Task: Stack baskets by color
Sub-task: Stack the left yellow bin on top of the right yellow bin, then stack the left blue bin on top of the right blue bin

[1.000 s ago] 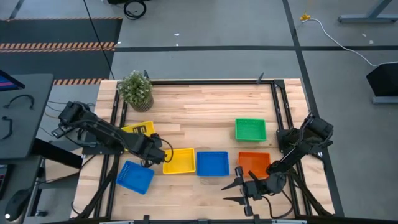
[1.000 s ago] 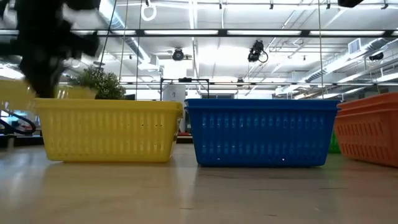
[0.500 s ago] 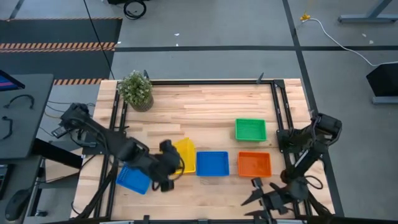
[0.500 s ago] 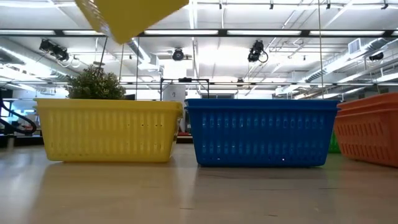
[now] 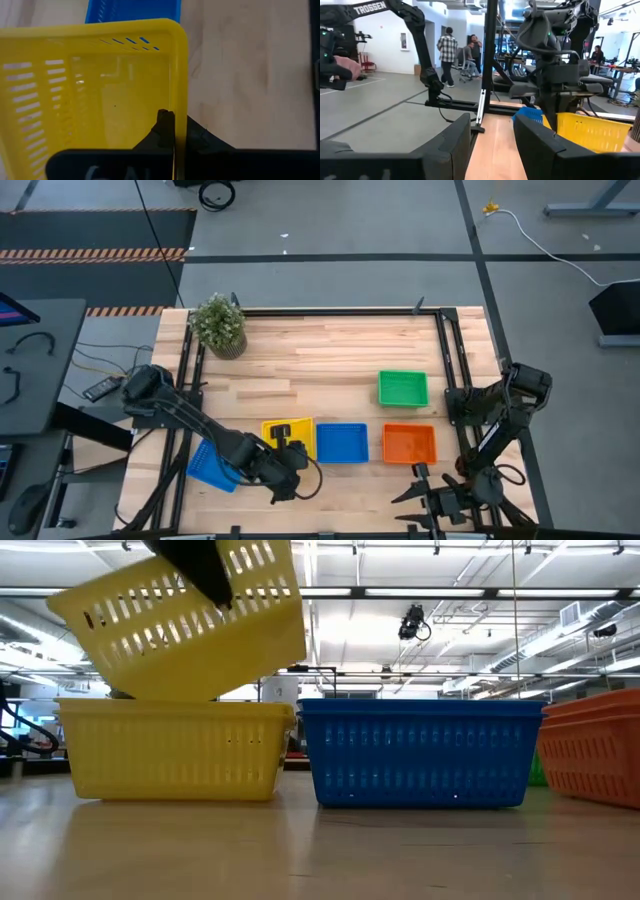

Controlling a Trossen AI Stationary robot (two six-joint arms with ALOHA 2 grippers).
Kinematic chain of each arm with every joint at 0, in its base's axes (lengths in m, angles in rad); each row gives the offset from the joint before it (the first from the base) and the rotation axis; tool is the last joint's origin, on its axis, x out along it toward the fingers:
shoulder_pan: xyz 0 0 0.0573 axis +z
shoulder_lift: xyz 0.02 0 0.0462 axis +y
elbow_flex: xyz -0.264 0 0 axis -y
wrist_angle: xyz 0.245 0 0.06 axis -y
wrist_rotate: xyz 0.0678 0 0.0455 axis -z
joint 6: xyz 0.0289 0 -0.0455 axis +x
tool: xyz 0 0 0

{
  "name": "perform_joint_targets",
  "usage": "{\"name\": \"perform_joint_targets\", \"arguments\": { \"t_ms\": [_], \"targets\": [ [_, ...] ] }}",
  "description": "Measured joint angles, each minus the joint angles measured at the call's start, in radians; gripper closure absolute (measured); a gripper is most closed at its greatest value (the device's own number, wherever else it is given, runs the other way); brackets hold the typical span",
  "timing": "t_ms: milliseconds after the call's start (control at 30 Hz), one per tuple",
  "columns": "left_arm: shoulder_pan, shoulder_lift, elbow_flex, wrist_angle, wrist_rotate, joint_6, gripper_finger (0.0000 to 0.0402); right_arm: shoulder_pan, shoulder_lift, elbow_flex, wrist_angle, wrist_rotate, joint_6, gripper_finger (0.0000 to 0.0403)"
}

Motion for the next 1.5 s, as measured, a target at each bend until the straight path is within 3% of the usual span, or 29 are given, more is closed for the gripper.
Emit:
{"name": "perform_joint_targets", "arguments": {
  "t_ms": [667, 1233, 1500],
  "targets": [
    [0.008, 0.017, -0.009, -0.108, -0.023, -0.057, 0.0392, -0.005, 0.002, 0.0, -0.001, 0.011, 0.003, 0.0246],
    [0.035, 0.037, -0.007, -0.103, 0.016, -0.056, 0.0285, -0.005, 0.002, -0.001, -0.008, 0.015, 0.004, 0.0246],
    [0.01, 0.01, 0.138, -0.256, 0.072, -0.155, 0.0278, -0.005, 0.002, -0.001, -0.016, 0.019, 0.004, 0.0246]
  ]
}}
